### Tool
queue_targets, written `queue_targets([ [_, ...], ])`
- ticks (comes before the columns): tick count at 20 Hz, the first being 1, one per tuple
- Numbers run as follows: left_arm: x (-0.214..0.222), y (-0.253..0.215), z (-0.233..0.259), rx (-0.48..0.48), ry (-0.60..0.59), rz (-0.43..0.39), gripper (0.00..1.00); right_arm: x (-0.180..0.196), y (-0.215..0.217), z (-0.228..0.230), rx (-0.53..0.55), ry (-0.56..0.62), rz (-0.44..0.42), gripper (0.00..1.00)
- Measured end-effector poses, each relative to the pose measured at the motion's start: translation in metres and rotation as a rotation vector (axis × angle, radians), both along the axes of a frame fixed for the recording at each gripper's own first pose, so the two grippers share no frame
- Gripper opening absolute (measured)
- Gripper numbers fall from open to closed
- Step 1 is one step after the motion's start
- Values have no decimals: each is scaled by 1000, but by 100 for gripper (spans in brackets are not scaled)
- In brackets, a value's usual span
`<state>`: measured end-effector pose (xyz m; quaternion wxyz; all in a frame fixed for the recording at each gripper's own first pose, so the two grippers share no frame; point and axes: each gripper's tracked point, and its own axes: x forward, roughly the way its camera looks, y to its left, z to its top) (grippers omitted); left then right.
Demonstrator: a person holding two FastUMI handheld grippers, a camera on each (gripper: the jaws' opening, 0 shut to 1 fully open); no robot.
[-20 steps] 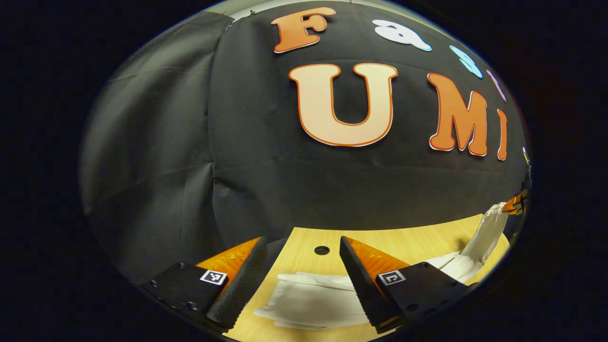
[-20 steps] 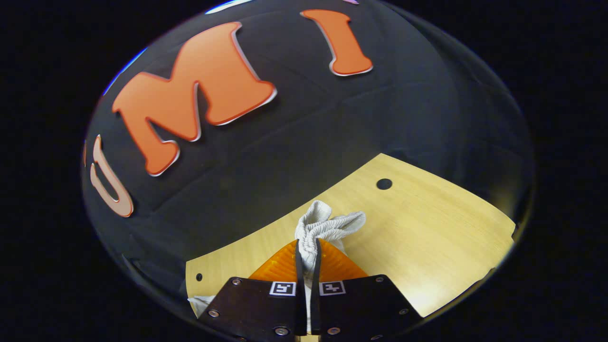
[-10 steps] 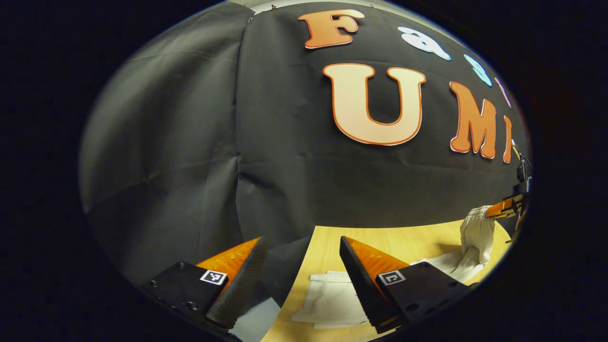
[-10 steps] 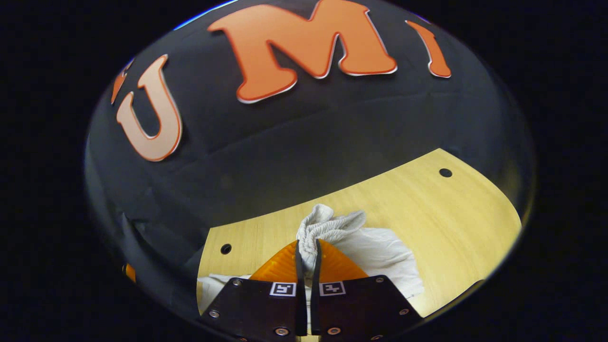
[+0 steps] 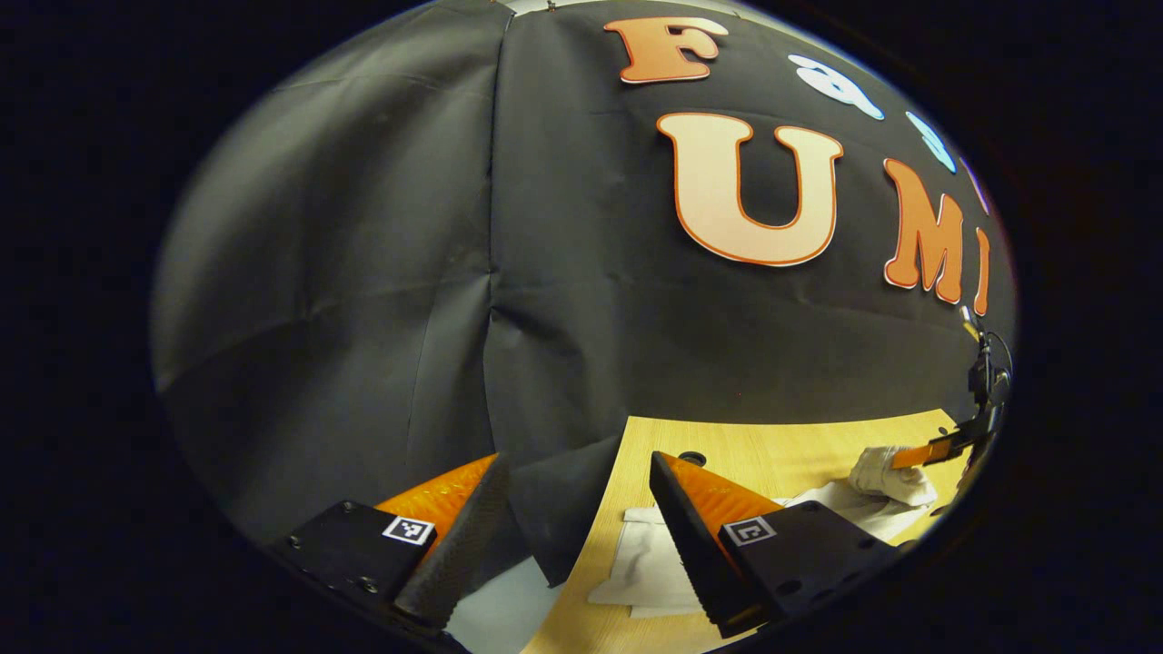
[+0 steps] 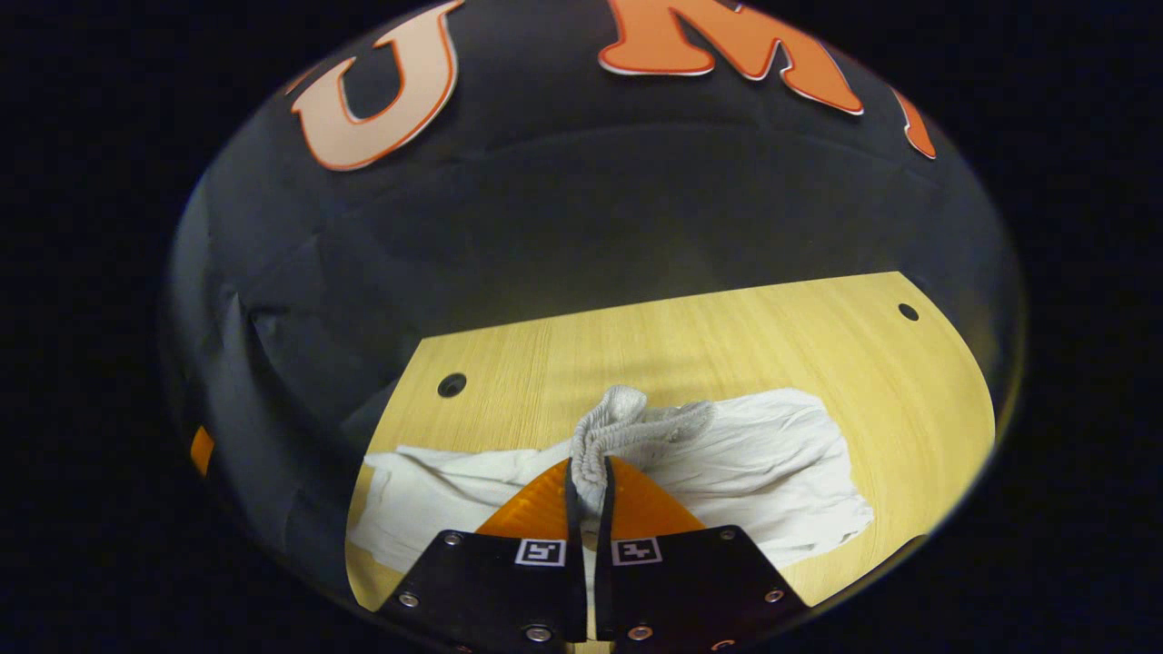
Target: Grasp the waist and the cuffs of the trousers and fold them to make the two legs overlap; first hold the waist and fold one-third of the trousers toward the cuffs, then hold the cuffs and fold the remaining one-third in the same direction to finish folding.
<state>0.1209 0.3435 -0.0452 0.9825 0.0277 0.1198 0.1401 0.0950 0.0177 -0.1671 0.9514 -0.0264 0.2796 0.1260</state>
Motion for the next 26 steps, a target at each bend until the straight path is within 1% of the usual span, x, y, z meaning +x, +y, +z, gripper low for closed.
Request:
queue_targets([
  [1,-2,0,-4,-1,7,1,100,0,1,-8,-27,14,11,4],
  [3,-2,-1,-11,-8,22,-2,100,-4,-2,-17,-66,44,30,10],
  [6,-8,-9,-29,-64,55,-12,100,-17,5,-27,-56,90,90,27],
  [7,-10,-10,-36,-92,68,-10,100,-20,8,-29,-60,96,95,40],
  [8,-13,-11,-44,-123,83,-7,98,-19,5,-31,-70,98,99,60],
  [9,-13,-14,-52,-157,97,0,100,-20,3,-34,-81,97,102,80],
  [10,-16,-17,-60,-196,112,6,99,-19,-2,-34,-91,93,98,100],
  [13,-28,-29,-93,-357,169,30,100,-22,-12,-36,-80,105,89,99],
  [15,-35,-35,-117,-507,208,63,99,-27,-23,-38,-68,130,84,99],
  [17,-47,-41,-147,-686,248,107,100,-30,-31,-41,-56,146,83,99],
  [19,-55,-51,-172,-892,269,159,99,-28,-54,-44,-96,139,49,99],
  [20,-56,-57,-183,-976,275,188,99,-28,-64,-46,-106,145,38,99],
  [21,-58,-61,-193,-1045,281,210,100,-30,-68,-48,-93,157,30,99],
  [22,-61,-65,-201,-1092,291,229,96,-31,-70,-47,-72,164,21,99],
  [23,-60,-68,-211,-1119,301,248,99,-31,-73,-45,-54,167,11,99],
  [26,-55,-76,-226,-1161,319,296,100,-30,-90,-32,-34,154,-12,99],
])
